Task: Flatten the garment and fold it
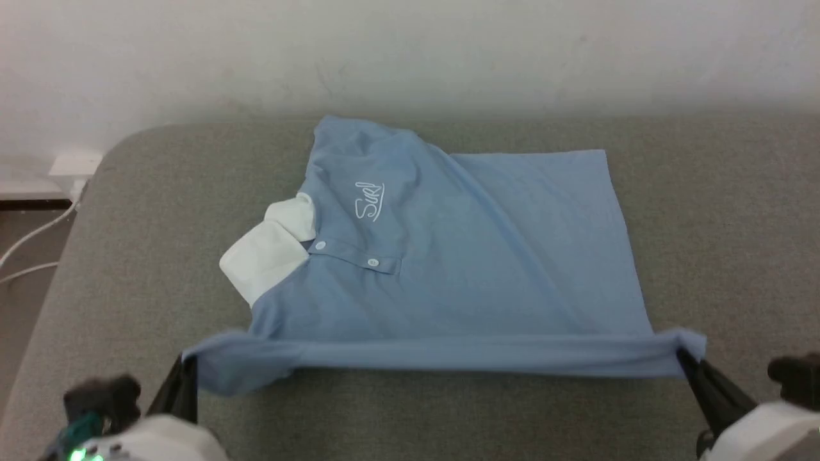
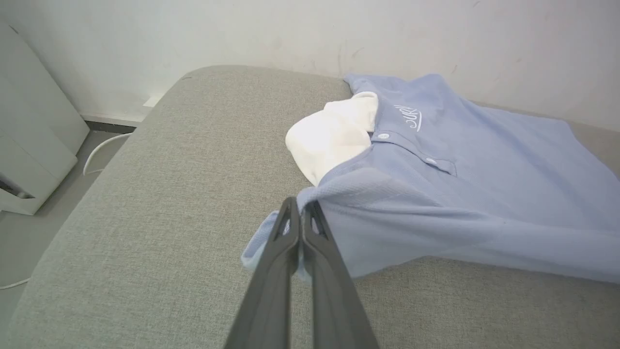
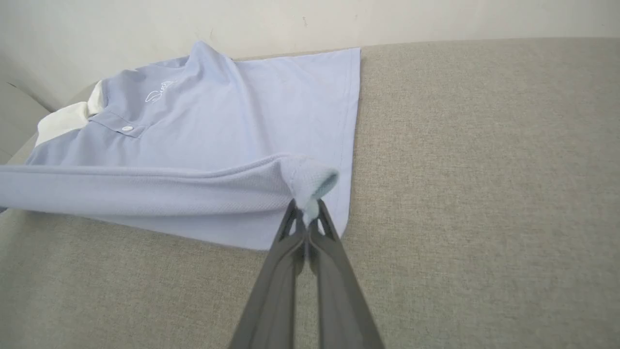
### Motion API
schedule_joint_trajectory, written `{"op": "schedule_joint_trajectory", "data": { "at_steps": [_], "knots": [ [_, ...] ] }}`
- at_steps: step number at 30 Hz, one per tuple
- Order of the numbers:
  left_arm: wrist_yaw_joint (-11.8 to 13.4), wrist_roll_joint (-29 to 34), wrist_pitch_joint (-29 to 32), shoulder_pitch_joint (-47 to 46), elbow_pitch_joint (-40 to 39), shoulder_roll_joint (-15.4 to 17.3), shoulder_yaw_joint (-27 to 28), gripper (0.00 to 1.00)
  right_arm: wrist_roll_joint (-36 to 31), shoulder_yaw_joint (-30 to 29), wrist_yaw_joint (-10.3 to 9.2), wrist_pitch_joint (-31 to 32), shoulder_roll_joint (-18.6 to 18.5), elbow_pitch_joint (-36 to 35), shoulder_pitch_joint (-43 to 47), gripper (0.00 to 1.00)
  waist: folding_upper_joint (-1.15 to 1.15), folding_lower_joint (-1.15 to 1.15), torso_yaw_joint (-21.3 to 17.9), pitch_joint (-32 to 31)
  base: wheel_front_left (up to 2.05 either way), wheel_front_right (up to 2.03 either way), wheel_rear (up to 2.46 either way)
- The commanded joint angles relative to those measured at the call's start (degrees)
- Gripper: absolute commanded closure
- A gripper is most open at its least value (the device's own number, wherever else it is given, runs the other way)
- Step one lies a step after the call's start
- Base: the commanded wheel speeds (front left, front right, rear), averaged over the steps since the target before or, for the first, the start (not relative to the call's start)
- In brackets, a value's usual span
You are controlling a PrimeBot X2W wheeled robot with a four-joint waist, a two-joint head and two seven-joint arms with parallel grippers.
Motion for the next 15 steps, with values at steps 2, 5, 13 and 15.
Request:
{"op": "schedule_joint_trajectory", "data": {
  "at_steps": [2, 5, 13, 15],
  "knots": [
    [-1.8, 0.4, 0.4, -5.0, 2.1, 0.5, -0.6, 1.0, -0.9, -0.4, -0.16, 0.7, -0.4, 0.8, -3.6, 1.0, 0.0, -0.01, 0.0, 2.9, 0.0, 0.0, 0.0],
    [-4.9, 0.8, 0.5, -13.0, 7.1, -0.3, -2.4, 1.0, -1.4, 1.3, -0.16, 1.4, -1.2, 3.8, -9.0, 1.0, 0.0, -0.01, -0.1, 4.9, 0.0, 0.0, 0.0],
    [-12.0, 1.3, 0.7, -30.3, 22.3, -4.4, -7.2, 1.0, -1.8, 7.0, -0.16, 1.4, -4.1, 15.3, -22.6, 1.0, 0.0, -0.01, -0.8, 9.8, 0.0, 0.0, 0.0],
    [-13.2, 1.3, 0.4, -33.2, 25.8, -5.4, -7.9, 1.0, -1.5, 8.6, -0.16, 0.7, -4.3, 18.1, -25.4, 1.0, 0.0, -0.01, -1.0, 10.7, 0.0, 0.0, 0.0]
  ]
}}
